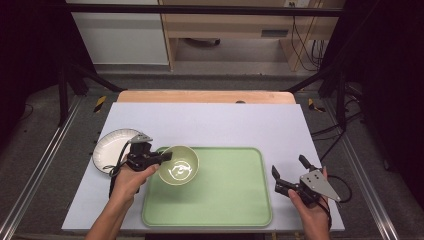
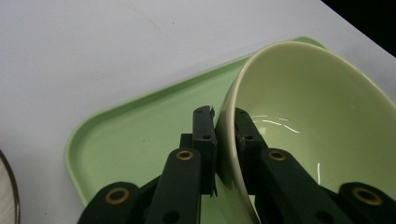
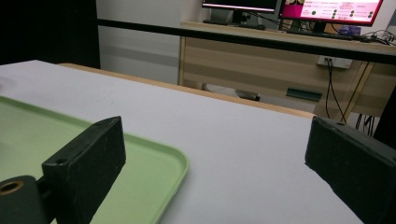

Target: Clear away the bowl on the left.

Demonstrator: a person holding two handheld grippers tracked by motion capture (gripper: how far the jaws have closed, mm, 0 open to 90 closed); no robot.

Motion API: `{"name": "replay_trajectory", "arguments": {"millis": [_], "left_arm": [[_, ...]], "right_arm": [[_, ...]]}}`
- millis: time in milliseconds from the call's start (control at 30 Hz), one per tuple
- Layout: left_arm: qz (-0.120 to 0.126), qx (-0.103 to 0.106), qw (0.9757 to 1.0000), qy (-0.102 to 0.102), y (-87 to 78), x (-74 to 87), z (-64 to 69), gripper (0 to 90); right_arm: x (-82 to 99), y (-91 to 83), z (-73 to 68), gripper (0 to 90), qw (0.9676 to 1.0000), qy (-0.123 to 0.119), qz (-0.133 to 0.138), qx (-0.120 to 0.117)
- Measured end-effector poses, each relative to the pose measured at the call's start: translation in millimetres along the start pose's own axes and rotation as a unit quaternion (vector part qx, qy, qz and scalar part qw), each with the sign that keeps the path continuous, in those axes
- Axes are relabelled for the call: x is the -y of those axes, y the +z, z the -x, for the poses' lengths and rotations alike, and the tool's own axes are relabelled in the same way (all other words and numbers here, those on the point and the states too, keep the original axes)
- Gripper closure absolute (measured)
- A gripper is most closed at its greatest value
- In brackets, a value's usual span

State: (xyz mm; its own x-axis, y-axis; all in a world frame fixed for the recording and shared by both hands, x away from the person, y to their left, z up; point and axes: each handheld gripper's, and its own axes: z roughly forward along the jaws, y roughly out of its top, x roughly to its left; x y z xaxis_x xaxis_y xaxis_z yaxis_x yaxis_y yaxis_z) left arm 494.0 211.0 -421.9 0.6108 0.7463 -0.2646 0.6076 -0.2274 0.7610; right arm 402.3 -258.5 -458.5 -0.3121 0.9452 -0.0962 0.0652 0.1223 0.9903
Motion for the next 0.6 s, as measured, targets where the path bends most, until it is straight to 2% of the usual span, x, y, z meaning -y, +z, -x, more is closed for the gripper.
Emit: {"name": "replay_trajectory", "arguments": {"millis": [300, 600], "left_arm": [[-0.012, 0.003, 0.9999, 0.010, 9.0, 1.9, 9.2, 82.0], [-0.019, 0.018, 0.9995, 0.016, 17.3, 3.9, 19.8, 82.0]], "right_arm": [[0.2, 0.3, 0.2, 5.3, 1.0000, 0.002, -0.001, 0.000], [0.2, 0.0, 0.1, 5.3, 1.0000, 0.002, 0.000, -0.001]]}}
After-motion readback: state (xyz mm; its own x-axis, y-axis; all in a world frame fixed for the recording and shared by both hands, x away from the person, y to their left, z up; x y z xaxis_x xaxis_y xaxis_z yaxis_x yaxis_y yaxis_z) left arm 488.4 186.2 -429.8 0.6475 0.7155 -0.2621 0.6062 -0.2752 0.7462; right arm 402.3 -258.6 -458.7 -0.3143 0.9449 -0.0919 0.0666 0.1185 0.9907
